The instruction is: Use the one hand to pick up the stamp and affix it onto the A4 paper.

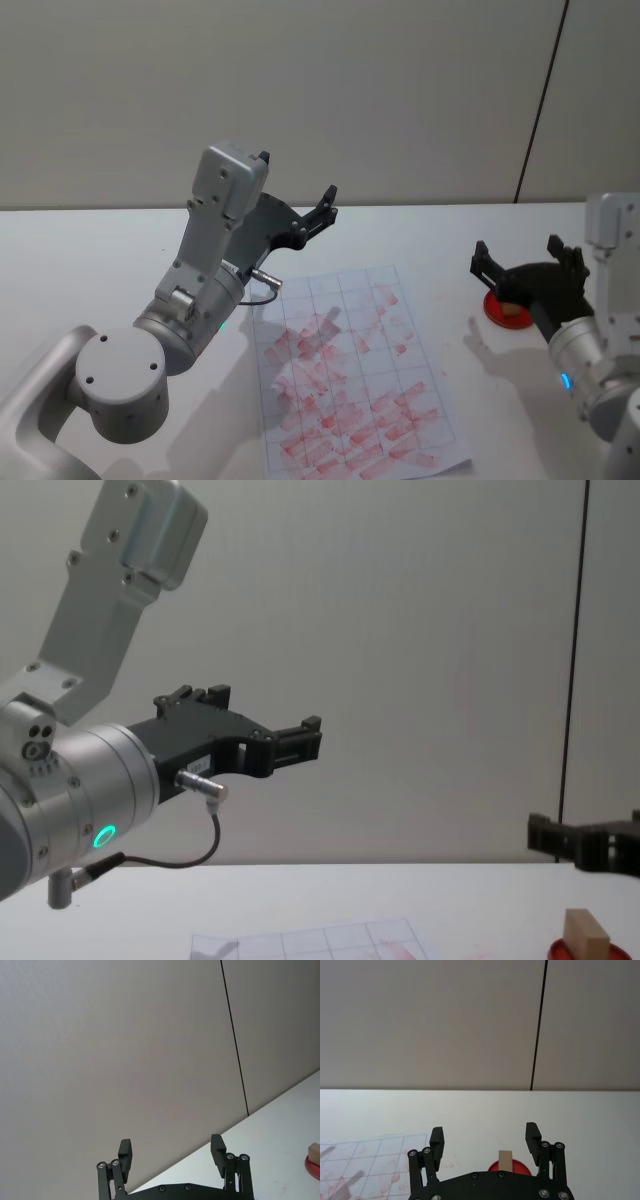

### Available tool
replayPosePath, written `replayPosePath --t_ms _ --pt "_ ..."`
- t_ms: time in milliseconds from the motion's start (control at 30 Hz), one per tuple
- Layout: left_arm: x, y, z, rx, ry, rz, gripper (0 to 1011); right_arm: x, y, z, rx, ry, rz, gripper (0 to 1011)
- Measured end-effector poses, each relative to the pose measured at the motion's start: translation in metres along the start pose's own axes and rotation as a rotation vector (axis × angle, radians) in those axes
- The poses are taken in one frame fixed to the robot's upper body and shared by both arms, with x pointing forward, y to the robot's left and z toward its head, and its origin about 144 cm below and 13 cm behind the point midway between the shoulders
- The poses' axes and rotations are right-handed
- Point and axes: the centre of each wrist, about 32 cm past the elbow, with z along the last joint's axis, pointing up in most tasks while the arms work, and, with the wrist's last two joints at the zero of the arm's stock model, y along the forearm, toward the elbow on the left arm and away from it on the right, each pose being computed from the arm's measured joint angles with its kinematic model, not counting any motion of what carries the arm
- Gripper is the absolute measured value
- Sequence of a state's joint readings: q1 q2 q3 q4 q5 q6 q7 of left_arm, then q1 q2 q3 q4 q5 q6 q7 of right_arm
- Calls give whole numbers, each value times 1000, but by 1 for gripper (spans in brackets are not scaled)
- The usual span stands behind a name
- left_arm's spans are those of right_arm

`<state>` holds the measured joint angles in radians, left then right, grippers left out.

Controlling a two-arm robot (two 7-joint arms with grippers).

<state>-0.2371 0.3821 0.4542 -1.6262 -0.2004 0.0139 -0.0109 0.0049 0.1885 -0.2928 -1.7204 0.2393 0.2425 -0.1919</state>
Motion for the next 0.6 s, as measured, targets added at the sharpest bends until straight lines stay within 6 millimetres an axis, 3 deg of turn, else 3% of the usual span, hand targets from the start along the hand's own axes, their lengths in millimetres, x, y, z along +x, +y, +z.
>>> replayPosePath --t_ms 600 --pt "0 0 0 0 0 0 1001 -13 15 -7 -140 -1 -104 1001"
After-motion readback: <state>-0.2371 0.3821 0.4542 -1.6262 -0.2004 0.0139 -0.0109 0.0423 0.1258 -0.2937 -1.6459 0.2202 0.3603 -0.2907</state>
